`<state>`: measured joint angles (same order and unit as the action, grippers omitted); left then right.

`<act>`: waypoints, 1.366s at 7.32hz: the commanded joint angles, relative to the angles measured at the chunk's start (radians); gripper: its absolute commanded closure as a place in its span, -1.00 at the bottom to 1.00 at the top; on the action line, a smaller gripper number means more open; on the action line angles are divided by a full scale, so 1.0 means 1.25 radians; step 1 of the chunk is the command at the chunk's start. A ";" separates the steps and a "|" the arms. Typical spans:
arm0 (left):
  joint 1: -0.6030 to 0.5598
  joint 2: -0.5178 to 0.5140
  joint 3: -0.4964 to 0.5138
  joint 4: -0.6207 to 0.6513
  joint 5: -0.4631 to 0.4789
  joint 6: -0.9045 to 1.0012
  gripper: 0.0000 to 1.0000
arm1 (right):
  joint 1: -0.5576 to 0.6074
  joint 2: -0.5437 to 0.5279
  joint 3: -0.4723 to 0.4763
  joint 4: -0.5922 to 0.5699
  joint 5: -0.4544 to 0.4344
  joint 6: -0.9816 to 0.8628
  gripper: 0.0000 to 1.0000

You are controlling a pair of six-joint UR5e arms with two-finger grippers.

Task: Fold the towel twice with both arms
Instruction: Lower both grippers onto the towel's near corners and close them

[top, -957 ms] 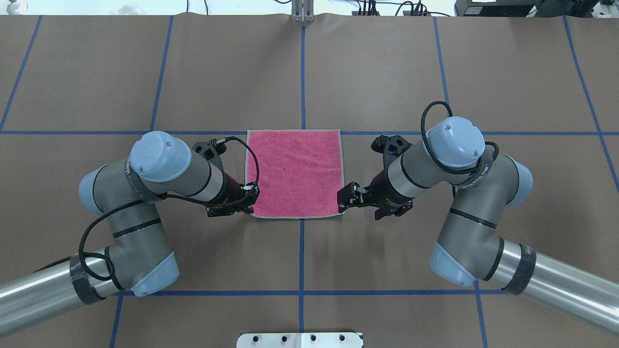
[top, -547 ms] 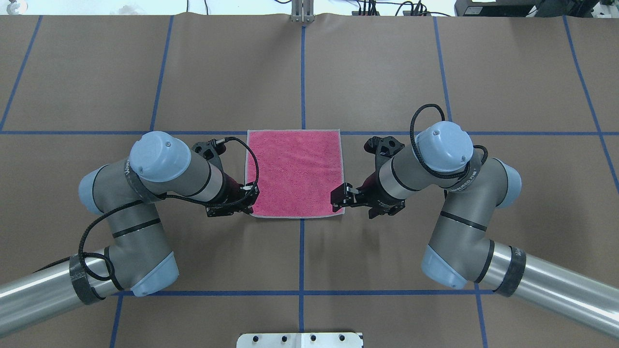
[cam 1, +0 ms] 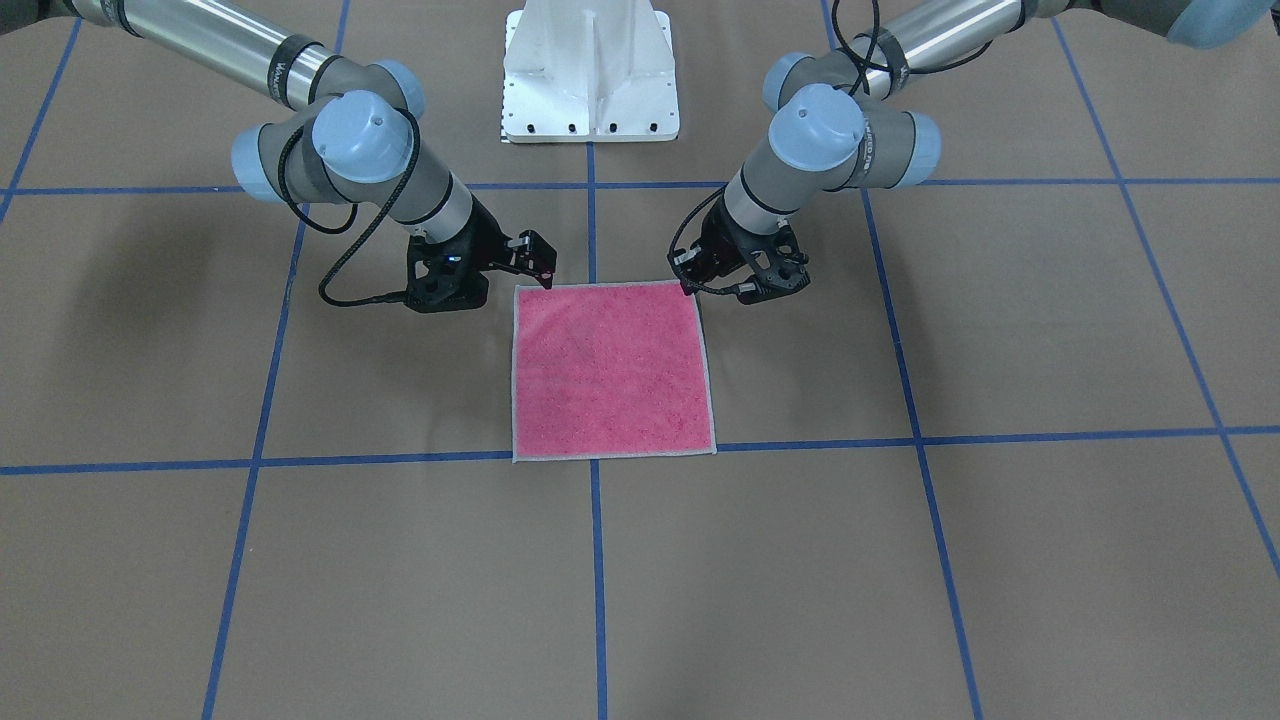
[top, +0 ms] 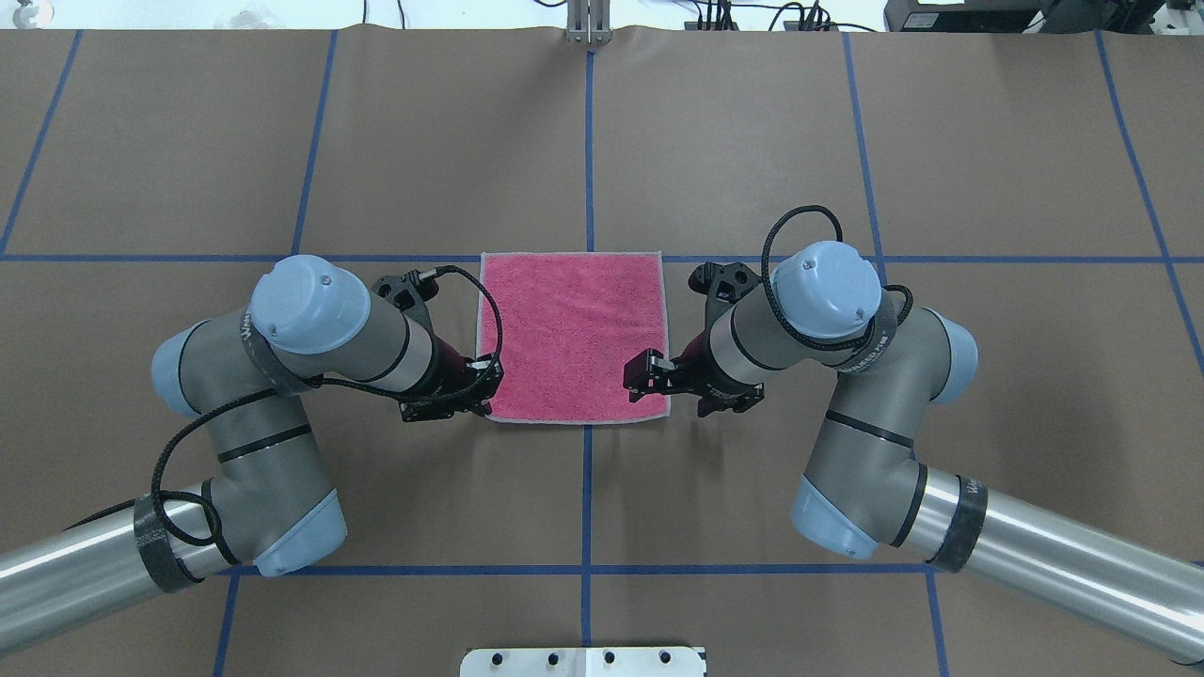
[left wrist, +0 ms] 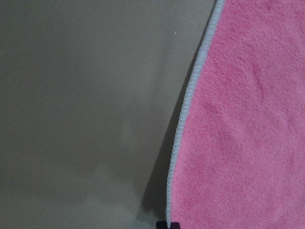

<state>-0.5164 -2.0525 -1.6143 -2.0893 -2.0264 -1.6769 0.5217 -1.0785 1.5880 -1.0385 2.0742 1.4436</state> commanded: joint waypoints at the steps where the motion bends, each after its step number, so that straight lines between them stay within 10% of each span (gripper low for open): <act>1: 0.001 -0.001 -0.001 0.000 0.000 -0.001 1.00 | 0.000 0.007 -0.010 -0.001 0.000 0.002 -0.68; 3: 0.001 -0.001 -0.002 0.000 0.000 -0.003 1.00 | -0.001 0.009 -0.011 -0.001 0.000 0.035 -0.33; 8: 0.001 0.000 -0.003 0.000 0.000 -0.003 1.00 | -0.006 0.015 -0.029 0.001 0.000 0.045 -0.26; 10: 0.000 0.000 -0.003 0.000 0.000 -0.003 1.00 | -0.005 0.015 -0.026 0.001 0.001 0.045 0.12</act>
<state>-0.5162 -2.0527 -1.6182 -2.0893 -2.0264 -1.6812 0.5150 -1.0600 1.5539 -1.0371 2.0749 1.4999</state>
